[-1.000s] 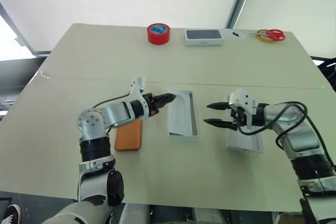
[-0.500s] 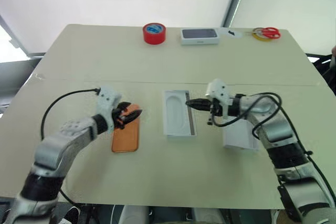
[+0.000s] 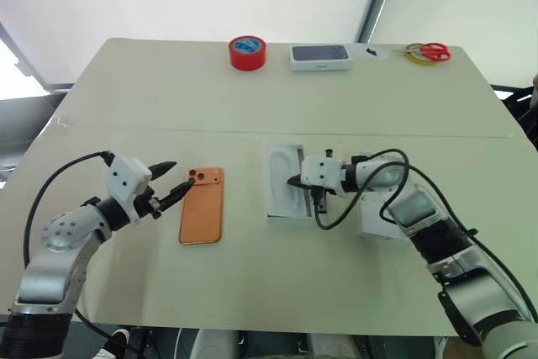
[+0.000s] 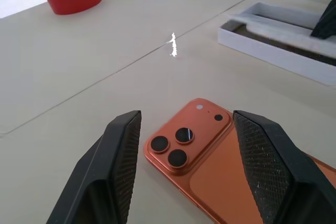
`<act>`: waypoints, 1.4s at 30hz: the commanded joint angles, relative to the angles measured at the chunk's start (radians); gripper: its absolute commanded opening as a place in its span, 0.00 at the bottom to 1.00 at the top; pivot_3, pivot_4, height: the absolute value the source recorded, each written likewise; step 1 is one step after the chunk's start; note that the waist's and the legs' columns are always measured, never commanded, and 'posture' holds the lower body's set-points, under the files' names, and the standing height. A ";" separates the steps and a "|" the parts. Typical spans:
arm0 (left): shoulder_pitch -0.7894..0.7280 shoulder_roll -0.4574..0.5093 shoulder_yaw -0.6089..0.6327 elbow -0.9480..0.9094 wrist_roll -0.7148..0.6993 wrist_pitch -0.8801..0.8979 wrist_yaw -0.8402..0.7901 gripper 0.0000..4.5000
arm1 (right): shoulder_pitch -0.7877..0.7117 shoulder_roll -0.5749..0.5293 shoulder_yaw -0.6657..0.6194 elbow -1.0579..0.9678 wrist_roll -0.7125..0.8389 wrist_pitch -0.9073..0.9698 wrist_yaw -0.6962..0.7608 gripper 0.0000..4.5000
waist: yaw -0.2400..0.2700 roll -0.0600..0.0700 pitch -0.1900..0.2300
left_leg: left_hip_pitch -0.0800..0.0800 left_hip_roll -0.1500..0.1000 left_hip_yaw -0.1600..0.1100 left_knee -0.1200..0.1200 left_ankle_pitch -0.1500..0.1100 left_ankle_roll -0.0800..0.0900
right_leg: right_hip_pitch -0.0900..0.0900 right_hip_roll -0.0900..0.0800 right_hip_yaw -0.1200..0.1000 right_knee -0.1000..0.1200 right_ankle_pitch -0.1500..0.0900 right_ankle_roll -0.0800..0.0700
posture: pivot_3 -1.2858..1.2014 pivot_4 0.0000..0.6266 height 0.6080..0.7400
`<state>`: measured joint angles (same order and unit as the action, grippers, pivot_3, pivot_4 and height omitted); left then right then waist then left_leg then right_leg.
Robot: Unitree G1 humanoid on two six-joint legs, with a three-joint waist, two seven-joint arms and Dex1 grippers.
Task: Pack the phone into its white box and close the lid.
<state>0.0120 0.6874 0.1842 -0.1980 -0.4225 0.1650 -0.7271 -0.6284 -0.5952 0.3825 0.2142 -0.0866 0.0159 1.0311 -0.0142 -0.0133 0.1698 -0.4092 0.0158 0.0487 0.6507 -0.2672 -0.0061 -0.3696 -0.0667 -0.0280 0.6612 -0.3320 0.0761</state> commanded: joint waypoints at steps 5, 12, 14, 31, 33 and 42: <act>-0.001 -0.024 0.028 -0.031 0.004 -0.009 0.009 0.65 | -0.037 -0.012 -0.038 -0.017 0.016 0.021 0.043 0.01 | -0.002 0.000 0.000 | 0.000 0.000 0.000 0.000 0.000 0.000 | 0.000 0.000 0.000 0.001 0.000 0.000 | 0.52 0.24 1.00; -0.027 -0.030 0.020 -0.034 -0.006 0.014 0.010 0.65 | -0.040 0.019 -0.070 -0.105 0.085 0.115 0.050 0.01 | -0.002 0.000 0.000 | 0.000 0.000 0.000 0.000 0.000 0.000 | -0.001 0.000 0.000 0.001 0.000 0.000 | 0.52 0.24 1.00; -0.032 -0.032 0.017 -0.031 -0.003 0.014 0.007 0.65 | -0.048 0.032 -0.073 -0.116 0.081 0.122 0.033 0.01 | -0.003 0.000 0.000 | 0.000 0.000 0.000 0.000 0.000 0.000 | 0.000 0.000 0.000 0.001 0.000 0.000 | 0.52 0.24 1.00; -0.022 -0.051 0.009 -0.039 0.004 0.021 0.009 0.65 | 0.007 -0.023 -0.003 -0.074 -0.084 -0.005 -0.005 0.01 | -0.001 0.000 0.000 | 0.000 0.000 0.000 0.001 0.000 0.000 | 0.000 0.000 0.000 0.002 0.000 0.000 | 0.52 0.24 1.00; -0.025 -0.055 0.009 -0.038 0.004 0.020 0.011 0.65 | 0.003 -0.042 -0.004 -0.083 -0.086 -0.011 0.006 0.01 | -0.001 0.000 0.000 | 0.000 0.000 0.000 0.001 0.000 0.000 | 0.000 0.000 0.000 0.002 0.000 0.000 | 0.52 0.24 1.00; -0.039 -0.067 0.024 -0.036 -0.043 0.096 0.019 0.65 | 0.012 0.016 -0.037 -0.154 0.001 0.073 0.022 0.01 | -0.002 0.000 0.000 | 0.000 0.000 0.000 0.001 0.000 0.000 | 0.000 0.001 -0.001 0.002 0.000 0.000 | 0.52 0.24 1.00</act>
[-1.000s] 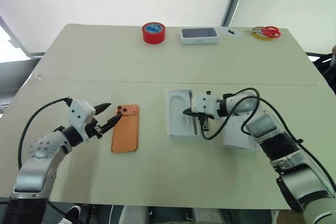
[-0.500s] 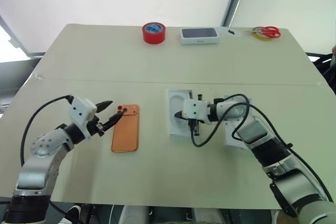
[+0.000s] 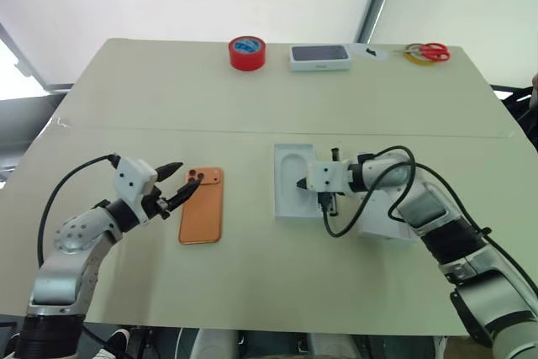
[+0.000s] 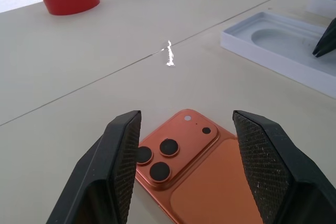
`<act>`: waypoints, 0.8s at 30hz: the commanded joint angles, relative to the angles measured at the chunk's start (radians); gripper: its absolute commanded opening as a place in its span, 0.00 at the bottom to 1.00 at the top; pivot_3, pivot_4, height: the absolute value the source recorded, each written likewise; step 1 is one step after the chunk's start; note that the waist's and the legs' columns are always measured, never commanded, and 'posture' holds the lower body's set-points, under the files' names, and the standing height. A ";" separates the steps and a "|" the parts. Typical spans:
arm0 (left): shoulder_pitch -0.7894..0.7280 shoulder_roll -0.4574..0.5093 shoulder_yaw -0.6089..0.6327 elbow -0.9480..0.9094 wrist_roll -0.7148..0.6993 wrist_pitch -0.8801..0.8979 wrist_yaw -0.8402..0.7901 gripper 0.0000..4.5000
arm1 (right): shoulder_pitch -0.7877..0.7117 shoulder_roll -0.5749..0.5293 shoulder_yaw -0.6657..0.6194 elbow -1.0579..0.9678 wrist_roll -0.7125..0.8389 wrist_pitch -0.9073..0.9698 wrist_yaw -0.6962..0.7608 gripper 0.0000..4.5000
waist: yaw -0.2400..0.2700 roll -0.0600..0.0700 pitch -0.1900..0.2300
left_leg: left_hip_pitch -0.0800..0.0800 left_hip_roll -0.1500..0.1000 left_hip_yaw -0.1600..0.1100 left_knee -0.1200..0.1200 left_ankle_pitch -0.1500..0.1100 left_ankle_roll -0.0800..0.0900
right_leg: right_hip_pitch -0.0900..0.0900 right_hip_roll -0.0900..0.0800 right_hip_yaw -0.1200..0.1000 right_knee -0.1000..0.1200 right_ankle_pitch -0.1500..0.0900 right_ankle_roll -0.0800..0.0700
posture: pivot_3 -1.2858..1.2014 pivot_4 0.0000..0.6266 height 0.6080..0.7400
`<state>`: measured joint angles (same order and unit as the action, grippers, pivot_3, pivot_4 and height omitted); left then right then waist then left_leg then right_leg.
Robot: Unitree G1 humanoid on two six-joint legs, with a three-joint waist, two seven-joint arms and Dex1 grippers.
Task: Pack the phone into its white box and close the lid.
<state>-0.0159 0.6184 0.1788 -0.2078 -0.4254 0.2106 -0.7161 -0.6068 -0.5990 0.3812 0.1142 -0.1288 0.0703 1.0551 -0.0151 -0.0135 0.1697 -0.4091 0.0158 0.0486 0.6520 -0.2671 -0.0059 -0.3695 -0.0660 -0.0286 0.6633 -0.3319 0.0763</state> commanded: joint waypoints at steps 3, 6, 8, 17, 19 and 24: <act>0.014 0.027 0.045 -0.081 -0.095 0.168 0.009 0.65 | -0.015 0.038 -0.038 -0.012 0.037 0.003 -0.026 0.01 | -0.002 0.000 0.000 | 0.000 0.000 0.000 0.000 0.000 0.000 | 0.000 0.000 0.000 0.000 0.000 0.000 | 0.52 0.24 1.00; 0.035 0.052 0.076 -0.109 -0.150 0.278 0.016 0.65 | 0.005 0.011 0.007 0.039 -0.021 -0.070 -0.027 0.01 | 0.000 0.000 0.000 | 0.000 0.000 0.000 0.000 0.000 0.000 | 0.000 0.000 0.000 0.000 0.000 0.000 | 0.52 0.24 1.00; 0.044 0.071 0.113 -0.112 -0.197 0.352 0.016 0.65 | 0.008 0.003 0.014 0.042 -0.033 -0.093 -0.022 0.01 | 0.000 0.000 0.000 | 0.000 0.000 0.000 0.000 0.000 0.000 | 0.000 0.000 0.000 0.000 0.000 0.000 | 0.52 0.24 1.00; -0.009 0.081 0.377 0.001 -0.591 0.797 0.167 0.65 | -0.100 0.121 -0.084 0.045 0.077 -0.013 -0.079 0.01 | -0.005 0.000 0.000 | 0.000 0.000 -0.001 0.001 0.001 -0.001 | 0.000 0.000 0.000 0.002 0.000 0.000 | 0.52 0.24 1.00; -0.014 0.074 0.408 0.038 -0.649 0.870 0.202 0.65 | -0.118 0.164 -0.085 0.027 0.101 0.011 -0.087 0.01 | -0.005 -0.001 0.000 | 0.000 0.000 0.000 0.001 0.002 -0.003 | 0.000 0.000 0.000 0.001 0.000 0.000 | 0.52 0.24 1.00; -0.039 0.058 0.422 0.091 -0.743 1.012 0.304 0.65 | -0.151 0.258 0.003 -0.016 0.061 0.100 -0.082 0.01 | -0.003 -0.001 0.000 | 0.000 0.000 -0.001 0.001 0.001 -0.003 | -0.001 0.001 0.000 0.002 0.000 0.000 | 0.52 0.24 1.00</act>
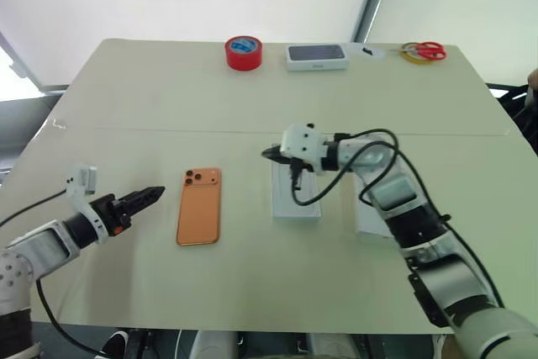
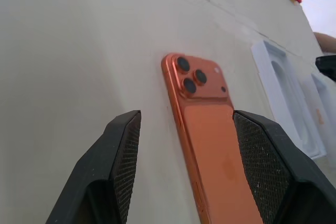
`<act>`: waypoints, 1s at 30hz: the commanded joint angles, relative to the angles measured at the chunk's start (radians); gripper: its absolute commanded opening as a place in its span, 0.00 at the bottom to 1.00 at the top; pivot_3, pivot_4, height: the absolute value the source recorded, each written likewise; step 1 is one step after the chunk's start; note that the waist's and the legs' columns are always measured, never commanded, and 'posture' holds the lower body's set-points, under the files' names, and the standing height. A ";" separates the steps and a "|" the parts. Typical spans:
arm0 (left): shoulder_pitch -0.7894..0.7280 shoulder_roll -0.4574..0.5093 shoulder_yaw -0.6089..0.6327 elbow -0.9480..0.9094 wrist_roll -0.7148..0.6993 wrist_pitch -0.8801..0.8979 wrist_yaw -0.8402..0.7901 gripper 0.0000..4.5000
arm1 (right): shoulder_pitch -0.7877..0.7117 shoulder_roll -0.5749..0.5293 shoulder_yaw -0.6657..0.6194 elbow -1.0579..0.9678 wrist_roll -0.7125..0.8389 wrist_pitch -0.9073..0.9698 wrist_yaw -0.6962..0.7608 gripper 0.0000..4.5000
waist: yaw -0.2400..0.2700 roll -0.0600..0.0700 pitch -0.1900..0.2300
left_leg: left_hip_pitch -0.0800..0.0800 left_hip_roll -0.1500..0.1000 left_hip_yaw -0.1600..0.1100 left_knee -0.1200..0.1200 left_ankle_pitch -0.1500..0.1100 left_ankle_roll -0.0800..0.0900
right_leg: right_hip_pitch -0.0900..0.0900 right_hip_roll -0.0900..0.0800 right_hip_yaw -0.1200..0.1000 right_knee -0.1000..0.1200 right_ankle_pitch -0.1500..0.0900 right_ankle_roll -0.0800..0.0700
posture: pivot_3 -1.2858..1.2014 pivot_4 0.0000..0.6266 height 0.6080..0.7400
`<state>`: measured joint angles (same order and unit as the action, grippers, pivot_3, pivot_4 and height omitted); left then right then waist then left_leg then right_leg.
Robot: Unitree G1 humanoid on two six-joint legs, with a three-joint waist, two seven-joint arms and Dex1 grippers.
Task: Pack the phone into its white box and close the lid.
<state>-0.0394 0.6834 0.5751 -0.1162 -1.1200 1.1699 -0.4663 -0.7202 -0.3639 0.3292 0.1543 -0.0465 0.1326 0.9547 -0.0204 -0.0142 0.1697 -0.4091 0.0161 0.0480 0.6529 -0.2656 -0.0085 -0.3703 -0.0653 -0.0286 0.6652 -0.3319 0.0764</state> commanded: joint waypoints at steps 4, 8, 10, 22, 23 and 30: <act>-0.013 -0.019 -0.017 -0.004 -0.022 0.065 0.088 0.65 | -0.085 0.055 0.159 -0.017 -0.054 0.098 0.093 0.01 | 0.002 -0.001 0.000 | 0.000 0.000 0.000 0.001 0.000 0.000 | 0.000 0.000 0.000 0.000 0.000 0.000 | 0.52 0.24 1.00; -0.004 -0.071 -0.027 0.006 -0.052 0.083 0.102 0.65 | -0.106 0.081 0.255 0.058 -0.117 0.095 0.117 0.01 | 0.002 -0.001 -0.001 | 0.000 0.000 0.000 0.000 0.002 -0.003 | -0.001 0.000 0.000 0.000 0.000 0.000 | 0.52 0.24 1.00; 0.002 -0.101 -0.047 0.006 -0.044 0.085 0.112 0.65 | -0.112 0.120 0.282 0.113 -0.143 0.074 0.093 0.01 | 0.002 -0.001 -0.001 | 0.000 -0.001 0.000 0.000 0.002 -0.003 | 0.000 -0.001 0.000 0.000 0.000 0.000 | 0.52 0.24 1.00; -0.112 -0.246 -0.209 0.062 0.013 0.124 0.134 0.65 | -0.109 0.177 0.305 0.190 -0.241 0.045 0.024 0.01 | 0.013 0.004 -0.012 | 0.003 -0.003 -0.001 0.000 0.002 -0.004 | 0.002 -0.002 0.000 0.000 0.000 0.000 | 0.52 0.24 1.00; -0.129 -0.264 -0.211 0.075 0.010 0.135 0.141 0.65 | -0.108 0.174 0.303 0.189 -0.243 0.045 0.021 0.01 | 0.014 0.004 -0.012 | 0.004 -0.003 -0.001 0.000 0.002 -0.004 | 0.004 -0.002 0.000 0.000 0.000 0.000 | 0.52 0.24 1.00; -0.225 -0.294 -0.197 0.154 0.019 0.210 0.152 0.65 | -0.104 0.158 0.287 0.193 -0.254 0.027 0.017 0.01 | 0.028 0.005 -0.013 | 0.016 -0.004 -0.002 -0.001 -0.002 0.002 | 0.013 -0.003 -0.001 -0.002 0.000 0.000 | 0.52 0.24 1.00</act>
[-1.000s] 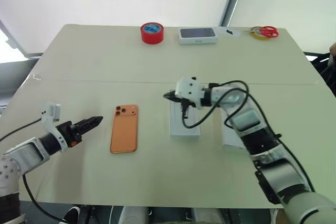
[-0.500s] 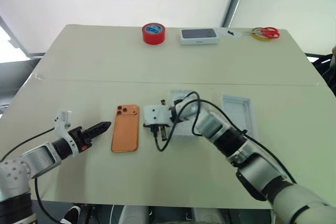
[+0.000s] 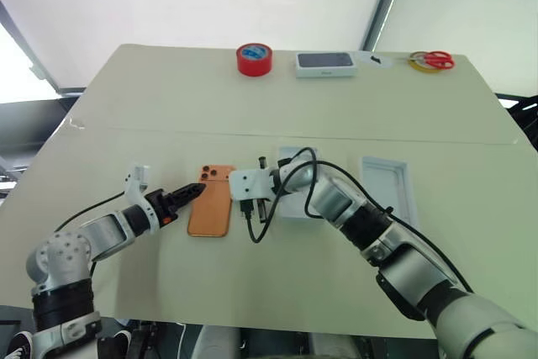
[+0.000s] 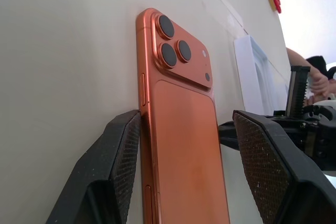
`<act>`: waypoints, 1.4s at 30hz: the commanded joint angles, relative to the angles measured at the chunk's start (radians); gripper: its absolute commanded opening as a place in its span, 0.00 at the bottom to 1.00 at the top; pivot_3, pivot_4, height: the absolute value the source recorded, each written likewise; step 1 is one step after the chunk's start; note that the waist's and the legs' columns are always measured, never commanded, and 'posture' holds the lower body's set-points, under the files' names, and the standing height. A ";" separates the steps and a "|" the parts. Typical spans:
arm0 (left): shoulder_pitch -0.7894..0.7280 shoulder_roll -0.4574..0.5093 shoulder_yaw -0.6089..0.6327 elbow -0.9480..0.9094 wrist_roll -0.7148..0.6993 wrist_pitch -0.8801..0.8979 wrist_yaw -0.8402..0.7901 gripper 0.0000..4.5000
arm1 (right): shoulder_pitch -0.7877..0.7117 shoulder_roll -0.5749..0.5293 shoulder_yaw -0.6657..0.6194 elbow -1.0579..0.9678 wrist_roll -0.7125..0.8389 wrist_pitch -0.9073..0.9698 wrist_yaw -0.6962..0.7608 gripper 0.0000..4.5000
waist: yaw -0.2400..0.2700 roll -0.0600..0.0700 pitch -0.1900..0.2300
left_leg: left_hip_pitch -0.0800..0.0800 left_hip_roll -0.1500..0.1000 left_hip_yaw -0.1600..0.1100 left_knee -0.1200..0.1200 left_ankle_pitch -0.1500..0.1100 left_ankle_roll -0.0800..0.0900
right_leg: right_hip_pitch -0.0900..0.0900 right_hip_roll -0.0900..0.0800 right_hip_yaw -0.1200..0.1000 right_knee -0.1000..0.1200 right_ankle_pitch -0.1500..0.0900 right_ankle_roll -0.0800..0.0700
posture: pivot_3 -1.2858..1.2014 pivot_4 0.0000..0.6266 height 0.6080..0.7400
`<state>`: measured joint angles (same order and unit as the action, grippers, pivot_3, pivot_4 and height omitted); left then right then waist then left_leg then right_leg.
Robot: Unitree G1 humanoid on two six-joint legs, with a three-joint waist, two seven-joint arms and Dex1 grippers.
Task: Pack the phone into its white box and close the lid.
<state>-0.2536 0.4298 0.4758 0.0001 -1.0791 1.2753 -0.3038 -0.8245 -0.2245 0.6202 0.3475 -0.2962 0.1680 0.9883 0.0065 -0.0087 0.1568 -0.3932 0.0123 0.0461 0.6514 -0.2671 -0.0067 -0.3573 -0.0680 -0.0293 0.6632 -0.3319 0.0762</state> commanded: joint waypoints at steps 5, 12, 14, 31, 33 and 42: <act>-0.036 -0.002 -0.126 0.012 -0.015 0.159 -0.031 0.65 | -0.011 0.032 -0.019 0.023 -0.006 -0.019 -0.027 0.01 | -0.003 0.000 0.000 | 0.001 0.000 0.000 -0.001 0.000 0.000 | 0.001 -0.001 0.000 0.000 0.000 0.000 | 0.52 0.24 1.00; -0.124 -0.020 -0.100 0.017 0.021 0.241 0.049 0.65 | -0.020 0.043 -0.030 0.056 -0.014 -0.052 -0.038 0.01 | -0.001 0.000 0.000 | 0.002 -0.001 0.000 -0.002 0.000 0.000 | 0.001 -0.001 0.000 -0.001 0.000 0.000 | 0.52 0.24 1.00; -0.144 -0.031 -0.092 0.019 0.039 0.237 0.065 0.65 | -0.018 0.050 -0.039 0.055 -0.005 -0.043 -0.027 0.01 | -0.001 0.000 0.000 | 0.002 -0.001 0.000 -0.002 0.000 0.000 | 0.001 -0.001 0.000 -0.001 0.000 0.000 | 0.52 0.24 1.00; -0.125 -0.064 0.041 0.002 0.016 0.244 0.017 0.65 | -0.009 0.039 -0.048 0.056 -0.016 -0.053 -0.041 0.01 | -0.027 -0.003 0.002 | -0.002 -0.001 0.000 -0.004 0.003 -0.005 | 0.000 -0.001 0.000 -0.001 0.000 0.000 | 0.52 0.24 1.00; -0.115 -0.067 0.049 0.002 0.010 0.249 0.012 0.65 | -0.006 0.041 -0.050 0.046 -0.013 -0.048 -0.039 0.01 | -0.027 -0.004 0.002 | -0.003 -0.001 0.000 -0.004 0.003 -0.005 | -0.001 -0.001 0.000 -0.001 0.000 0.000 | 0.52 0.24 1.00; -0.085 -0.116 0.095 0.021 -0.001 0.247 0.028 0.25 | 0.003 0.036 -0.047 0.024 -0.014 -0.045 -0.038 0.00 | -0.027 -0.004 0.003 | -0.007 -0.001 0.000 -0.004 0.003 -0.006 | -0.005 -0.001 0.000 -0.001 0.000 0.000 | 0.52 0.24 1.00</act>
<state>-0.3353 0.3171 0.5461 0.0197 -1.0569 1.5225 -0.2757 -0.8252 -0.1871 0.5783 0.3956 -0.3093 0.1299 0.9532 -0.0208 -0.0130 0.1594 -0.4010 0.0115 0.0465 0.6473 -0.2639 -0.0129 -0.3629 -0.0690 -0.0292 0.6624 -0.3319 0.0763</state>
